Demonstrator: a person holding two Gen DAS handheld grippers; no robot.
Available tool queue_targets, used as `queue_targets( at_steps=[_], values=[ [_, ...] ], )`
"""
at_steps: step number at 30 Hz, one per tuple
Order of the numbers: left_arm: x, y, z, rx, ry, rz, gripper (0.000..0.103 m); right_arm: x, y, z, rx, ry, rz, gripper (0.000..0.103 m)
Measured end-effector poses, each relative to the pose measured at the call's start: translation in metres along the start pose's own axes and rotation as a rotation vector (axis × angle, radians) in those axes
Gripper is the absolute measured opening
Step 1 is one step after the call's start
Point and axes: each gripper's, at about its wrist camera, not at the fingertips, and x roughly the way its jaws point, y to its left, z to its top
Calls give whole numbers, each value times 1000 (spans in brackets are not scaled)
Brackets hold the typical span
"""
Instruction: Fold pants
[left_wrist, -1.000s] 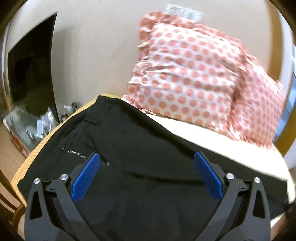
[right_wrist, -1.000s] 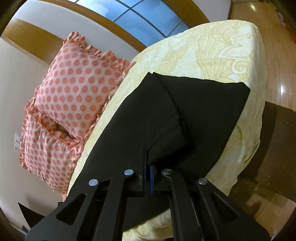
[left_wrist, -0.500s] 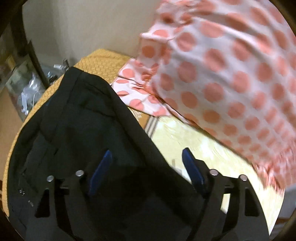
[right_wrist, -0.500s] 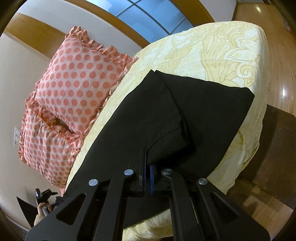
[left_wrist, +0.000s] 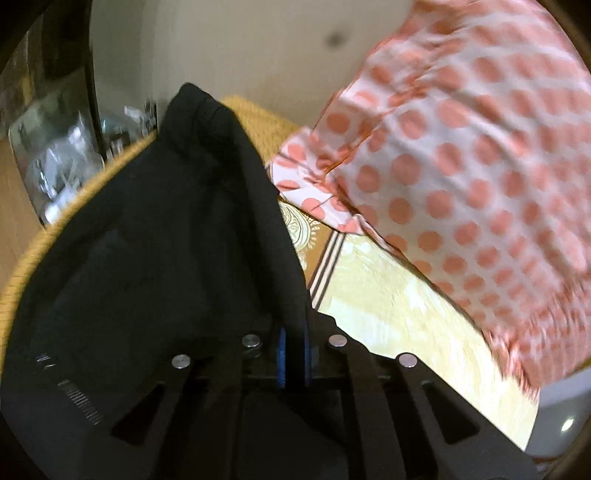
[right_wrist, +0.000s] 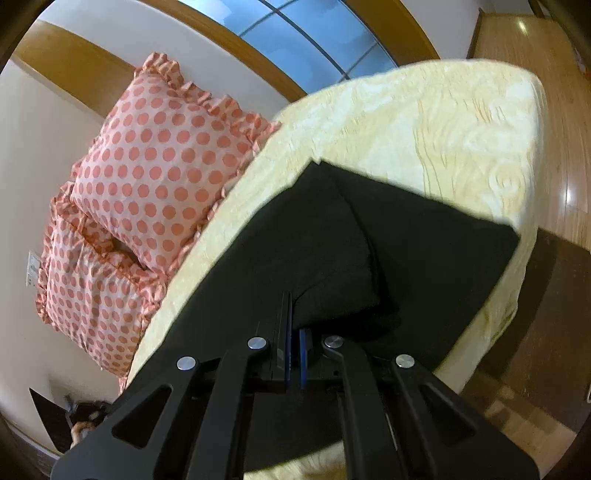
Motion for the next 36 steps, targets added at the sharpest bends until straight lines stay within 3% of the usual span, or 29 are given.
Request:
queue_targets(
  at_steps=[6, 9, 12, 14, 17, 22, 25, 30, 33, 36],
  values=[
    [-117, 39, -64, 57, -131, -74, 6, -12, 9, 28, -8, -78, 28, 3],
    [-169, 67, -124, 51, -205, -73, 6, -25, 10, 40, 0, -133, 57, 3],
    [-179, 96, -171, 17, -231, -41, 7, -22, 0, 40, 37, -116, 21, 3],
    [-172, 117, -206, -26, -200, -11, 7, -15, -9, 35, 62, -89, -10, 3],
    [-153, 147, -240, -133, -149, -38, 6, -9, -23, 29, 97, -68, -34, 3],
    [-147, 140, -242, -115, -191, -25, 10, -13, -22, 36, 89, -67, -18, 3],
    [-142, 135, -243, -87, -185, -30, 22, -18, -16, 40, 73, -83, -13, 3],
    [-139, 134, -241, -91, -181, -46, 22, -20, -33, 26, 114, -63, -67, 3],
    [-141, 139, -236, -86, -187, -47, 11, -26, -40, 19, 124, -61, -74, 3],
    [-141, 139, -230, -65, -192, -56, 7, -34, -37, 13, 113, -81, -74, 3]
  ],
)
